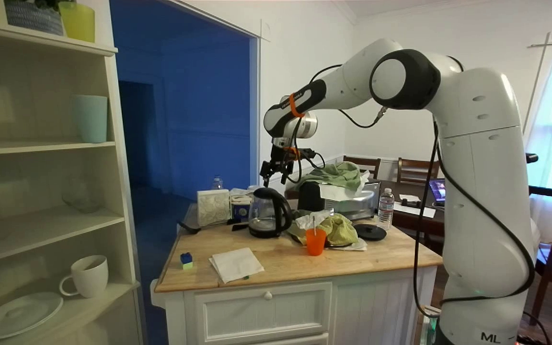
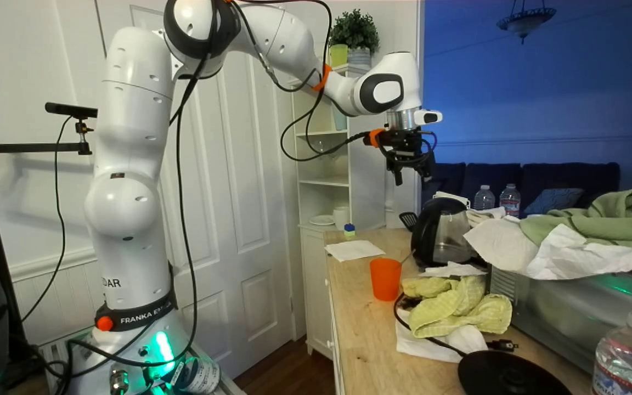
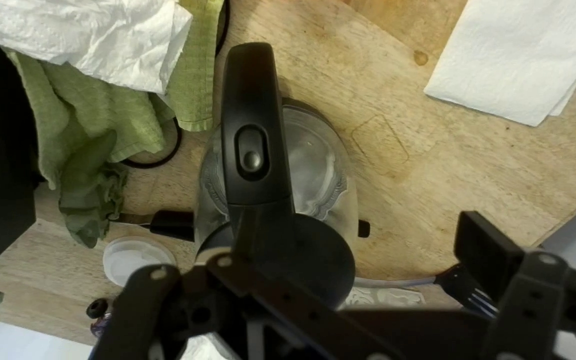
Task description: Put the kettle on the black base.
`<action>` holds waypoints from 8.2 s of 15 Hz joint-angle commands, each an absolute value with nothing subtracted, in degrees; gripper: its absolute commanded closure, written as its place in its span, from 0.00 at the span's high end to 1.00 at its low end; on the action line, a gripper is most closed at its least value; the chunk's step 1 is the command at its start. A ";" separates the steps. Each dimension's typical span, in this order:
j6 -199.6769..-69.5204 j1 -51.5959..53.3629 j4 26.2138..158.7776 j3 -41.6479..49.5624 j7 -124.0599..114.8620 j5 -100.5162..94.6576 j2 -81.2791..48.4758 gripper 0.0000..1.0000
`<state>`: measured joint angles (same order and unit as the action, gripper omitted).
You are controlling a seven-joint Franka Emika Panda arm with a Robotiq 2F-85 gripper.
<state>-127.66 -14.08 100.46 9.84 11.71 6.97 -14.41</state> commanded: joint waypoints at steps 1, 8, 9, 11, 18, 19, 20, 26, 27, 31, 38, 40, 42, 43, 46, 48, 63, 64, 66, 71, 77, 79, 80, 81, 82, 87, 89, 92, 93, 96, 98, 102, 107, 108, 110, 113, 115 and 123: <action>-127.47 -14.34 100.26 9.61 11.70 6.90 -14.46 1.00; -131.91 -16.56 97.74 9.86 16.47 5.81 -20.71 1.00; -132.60 -16.89 97.65 9.79 16.99 5.71 -21.30 1.00; -134.11 -17.59 96.94 9.44 18.26 5.99 -22.87 1.00; -134.56 -17.97 93.48 8.34 17.05 6.33 -26.93 1.00; -134.16 -18.03 93.09 8.16 16.97 6.44 -27.27 1.00; -134.25 -18.00 92.79 8.17 16.74 6.26 -27.63 0.75; -130.74 -18.51 90.98 8.00 15.96 6.97 -28.69 0.39; -129.94 -18.60 90.80 7.94 15.81 7.20 -28.72 0.31; -129.54 -18.74 90.43 7.89 14.76 7.66 -28.75 0.19; -134.49 -18.65 95.51 7.60 11.77 10.31 -23.80 0.19; -135.45 -18.23 97.72 7.86 10.75 10.25 -22.20 0.19; -136.61 -17.62 100.14 8.19 9.49 9.64 -20.30 0.19; -137.27 -17.32 101.41 8.37 8.97 9.25 -19.22 0.19; -138.21 -17.04 104.78 8.34 8.82 9.51 -15.65 0.19; -137.97 -16.60 106.26 8.73 7.98 9.05 -13.66 0.19; -125.40 -15.89 124.19 11.20 -13.16 -3.41 15.60 0.19; -124.79 -16.36 125.40 11.17 -15.11 -3.78 17.61 0.19; -123.72 -17.67 127.48 11.26 -18.58 -4.40 20.81 0.19; -121.83 -22.57 130.64 12.93 -23.85 -4.66 25.02 0.19; -122.16 -28.32 130.87 15.23 -26.31 -7.53 22.78 0.19; -122.16 -29.61 130.81 15.57 -27.79 -9.07 21.57 0.19; -122.57 -30.06 130.96 15.82 -28.56 -9.69 20.96 0.19; -122.88 -30.37 130.94 16.13 -29.11 -10.18 20.19 0.19; -123.36 -30.55 130.96 16.52 -29.15 -10.55 19.46 0.19; -130.26 -31.48 130.99 19.37 -28.97 -11.85 14.15 0.19; -133.40 -31.96 131.19 20.53 -29.28 -12.11 12.41 0.19; -135.54 -32.40 131.12 21.77 -29.92 -12.27 9.74 0.19; -136.39 -32.65 131.20 22.08 -30.36 -12.74 9.25 0.19; -138.54 -32.71 131.00 22.79 -31.74 -13.73 7.59 0.19; -139.44 -32.64 130.75 23.06 -32.77 -14.77 6.90 0.19; -140.24 -32.38 129.63 23.57 -33.09 -15.06 5.39 0.19; -141.04 -31.90 127.61 24.22 -31.56 -13.57 2.93 0.19; -141.02 -31.82 127.18 24.37 -31.27 -13.34 2.47 0.19; -140.83 -31.53 126.25 24.62 -30.82 -12.78 1.37 0.19; -140.90 -30.93 125.55 24.97 -28.86 -10.39 0.08 0.19; -140.96 -30.61 125.17 25.11 -27.43 -8.52 -0.74 0.19; -140.15 -30.17 123.51 26.00 -25.71 -6.05 -3.16 0.19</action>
